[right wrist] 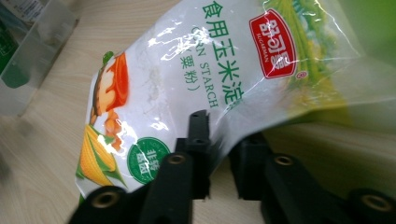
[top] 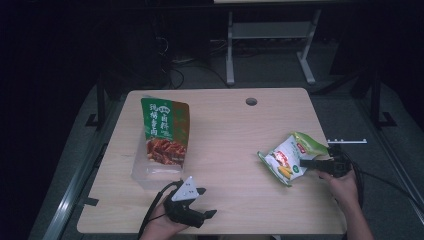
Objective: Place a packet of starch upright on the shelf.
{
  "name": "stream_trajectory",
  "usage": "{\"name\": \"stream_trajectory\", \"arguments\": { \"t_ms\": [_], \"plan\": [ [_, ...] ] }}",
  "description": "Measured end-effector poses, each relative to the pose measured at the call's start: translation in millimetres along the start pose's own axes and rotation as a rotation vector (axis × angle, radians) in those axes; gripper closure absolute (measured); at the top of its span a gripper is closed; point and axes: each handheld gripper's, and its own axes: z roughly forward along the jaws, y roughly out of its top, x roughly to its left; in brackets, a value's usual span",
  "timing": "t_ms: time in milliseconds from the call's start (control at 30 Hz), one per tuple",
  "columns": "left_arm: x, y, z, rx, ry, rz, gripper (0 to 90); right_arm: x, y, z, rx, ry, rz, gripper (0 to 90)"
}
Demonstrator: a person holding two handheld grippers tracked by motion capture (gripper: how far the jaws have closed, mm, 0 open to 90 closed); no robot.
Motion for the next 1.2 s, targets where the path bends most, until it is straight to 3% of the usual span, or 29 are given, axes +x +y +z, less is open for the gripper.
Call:
{"name": "stream_trajectory", "arguments": {
  "t_ms": [100,333,933,1200],
  "plan": [
    [0.0,0.0,0.0,0.0,0.0,-0.001,25.6,7.1,4.1,0.8,0.009,-0.03,-0.046,88.9],
    [1.0,0.8,-0.9,-0.005,0.001,-0.008,25.7,24.2,13.2,-4.0,-0.011,-0.036,-0.127,89.5],
    [0.7,15.7,3.2,-0.033,-0.018,-0.019,25.8,69.1,25.5,-16.8,-0.051,0.052,-0.294,89.9],
    [4.5,19.7,1.9,-0.042,-0.015,-0.025,25.9,102.7,31.0,-17.7,-0.051,0.093,-0.411,90.0]
  ]
}}
